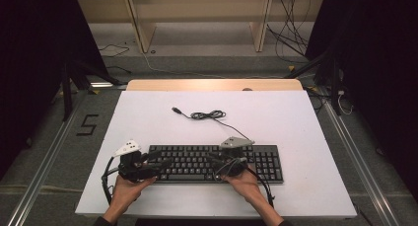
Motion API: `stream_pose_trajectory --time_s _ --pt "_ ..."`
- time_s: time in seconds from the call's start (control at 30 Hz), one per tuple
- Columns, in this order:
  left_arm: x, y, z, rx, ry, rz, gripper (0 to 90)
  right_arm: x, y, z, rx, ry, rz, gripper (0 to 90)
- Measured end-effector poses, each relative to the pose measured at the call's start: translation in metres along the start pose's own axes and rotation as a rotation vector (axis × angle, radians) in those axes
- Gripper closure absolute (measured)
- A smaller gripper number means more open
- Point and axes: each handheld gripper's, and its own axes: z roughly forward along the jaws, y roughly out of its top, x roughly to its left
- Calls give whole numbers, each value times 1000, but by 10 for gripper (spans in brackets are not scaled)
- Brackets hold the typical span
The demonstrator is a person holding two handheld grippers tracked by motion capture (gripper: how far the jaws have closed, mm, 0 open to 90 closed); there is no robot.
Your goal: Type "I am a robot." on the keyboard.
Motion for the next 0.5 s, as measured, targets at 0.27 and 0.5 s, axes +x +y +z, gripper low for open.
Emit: stream_pose_trajectory --time_s 0.27,0.5 --pt "-3 -5 -4 -13 -9 25 315 -1 3 18 46 -27 -3 900" --pt "-4 -6 -8 -37 -12 45 305 -3 2 26 73 -50 5 900"
